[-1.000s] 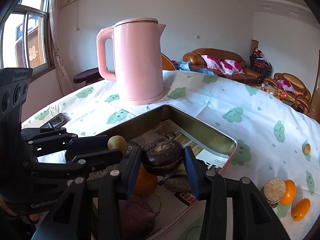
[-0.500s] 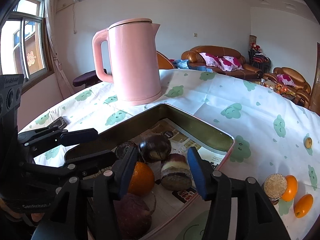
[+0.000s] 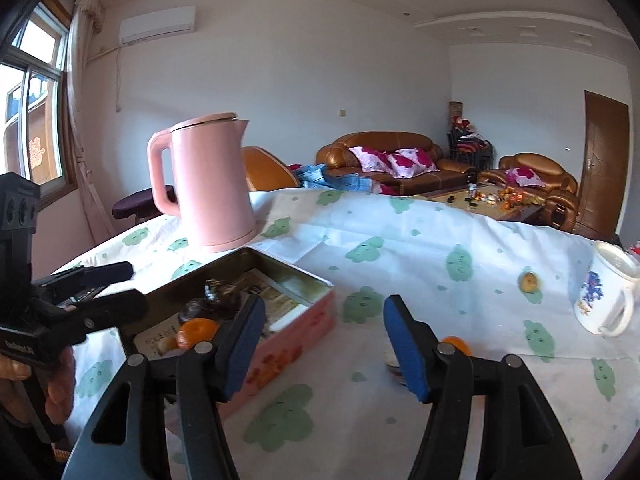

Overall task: Organize fruits
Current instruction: 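Grasp an orange with the right gripper while the left grasps the white-topped round cake, then lift the orange with the right gripper while the left lifts the round cake, then carry the orange in the right gripper while the left carries the round cake toward the tin, then lower the orange into the tin with the right gripper while the left lowers the cake and both open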

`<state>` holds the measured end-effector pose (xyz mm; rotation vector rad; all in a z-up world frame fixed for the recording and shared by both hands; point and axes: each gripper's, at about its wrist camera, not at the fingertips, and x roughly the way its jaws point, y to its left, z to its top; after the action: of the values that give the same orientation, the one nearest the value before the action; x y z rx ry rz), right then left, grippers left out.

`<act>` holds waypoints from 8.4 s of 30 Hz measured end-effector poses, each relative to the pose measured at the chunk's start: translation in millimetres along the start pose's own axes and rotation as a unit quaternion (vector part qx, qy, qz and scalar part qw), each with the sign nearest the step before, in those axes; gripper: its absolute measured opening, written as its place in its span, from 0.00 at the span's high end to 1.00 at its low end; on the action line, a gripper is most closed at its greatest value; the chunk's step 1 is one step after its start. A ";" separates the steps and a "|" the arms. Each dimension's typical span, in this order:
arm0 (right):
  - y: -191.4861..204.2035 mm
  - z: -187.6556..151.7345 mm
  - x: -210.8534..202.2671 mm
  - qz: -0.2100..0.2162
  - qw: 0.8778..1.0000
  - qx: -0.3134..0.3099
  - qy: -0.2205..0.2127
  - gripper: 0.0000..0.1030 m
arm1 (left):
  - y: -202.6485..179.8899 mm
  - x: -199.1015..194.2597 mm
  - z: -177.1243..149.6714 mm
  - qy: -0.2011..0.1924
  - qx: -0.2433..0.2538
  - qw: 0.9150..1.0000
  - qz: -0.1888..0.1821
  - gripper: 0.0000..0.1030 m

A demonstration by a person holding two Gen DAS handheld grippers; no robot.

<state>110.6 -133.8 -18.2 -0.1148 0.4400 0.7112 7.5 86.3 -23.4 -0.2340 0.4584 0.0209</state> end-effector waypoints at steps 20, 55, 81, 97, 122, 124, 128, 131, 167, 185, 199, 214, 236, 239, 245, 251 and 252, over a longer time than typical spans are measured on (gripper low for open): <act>-119.6 -23.9 -1.4 -0.137 0.982 0.124 0.041 0.32 | -148.9 128.9 -0.7 0.113 0.111 0.987 -0.006 0.11; -124.6 -35.6 33.8 -0.088 0.977 0.121 0.152 0.53 | -125.3 149.6 0.6 0.112 0.062 0.991 -0.026 0.59; -114.0 -30.0 5.7 -0.067 0.989 0.104 0.083 0.59 | -131.9 129.3 1.8 0.057 0.084 0.995 -0.025 0.59; -112.4 -29.0 -4.2 -0.069 0.991 0.101 0.059 0.59 | -128.6 127.4 2.9 0.055 0.080 0.994 -0.041 0.49; -113.7 -29.1 -8.4 -0.067 0.991 0.104 0.045 0.59 | -102.4 101.1 -9.8 0.086 0.136 0.985 -0.055 0.33; -114.0 -29.2 -8.6 -0.067 0.991 0.105 0.045 0.59 | -103.1 97.7 -14.3 0.099 0.134 0.984 -0.063 0.33; -114.1 -29.3 -9.0 -0.068 0.991 0.103 0.044 0.59 | -104.7 94.7 -22.0 0.118 0.134 0.982 -0.052 0.33; -113.5 -29.3 -9.1 -0.068 0.992 0.101 0.043 0.59 | -104.7 99.9 -23.6 0.134 0.133 0.981 -0.032 0.34; -100.9 -27.9 -24.9 -0.071 0.995 0.073 0.001 0.59 | -110.6 94.9 -19.2 0.093 0.149 0.984 0.001 0.54; -83.8 -28.4 -42.8 -0.078 0.995 0.034 -0.047 0.59 | -115.2 72.6 -19.0 0.033 0.162 0.986 0.015 0.53; -73.3 -29.7 -53.9 -0.080 0.994 0.013 -0.077 0.59 | -109.3 56.8 -17.7 -0.008 0.145 0.989 0.010 0.53; -38.2 -17.4 -46.0 -0.043 0.997 -0.005 -0.069 0.59 | -94.5 38.6 -11.7 -0.025 0.130 0.991 0.004 0.53; 23.7 8.3 -14.0 0.026 0.998 -0.033 -0.050 0.59 | -43.2 13.5 3.0 -0.039 0.089 0.995 0.028 0.53; 31.5 10.8 -8.6 0.031 0.998 -0.039 -0.047 0.59 | -31.9 10.6 5.4 -0.041 0.081 0.995 0.035 0.54; 47.2 13.5 4.0 0.044 0.997 -0.048 -0.038 0.59 | -7.6 8.1 8.7 -0.040 0.062 0.996 0.053 0.54; 61.7 14.4 14.2 0.055 0.996 -0.057 -0.029 0.59 | 15.8 5.7 10.4 -0.037 0.043 0.996 0.072 0.54; 63.2 14.8 16.5 0.057 0.996 -0.059 -0.027 0.59 | 19.0 5.1 10.4 -0.037 0.042 0.996 0.076 0.54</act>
<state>85.5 -72.4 -9.0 -0.1819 0.3539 0.8511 15.3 107.0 -20.8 -0.1154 0.4014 0.1580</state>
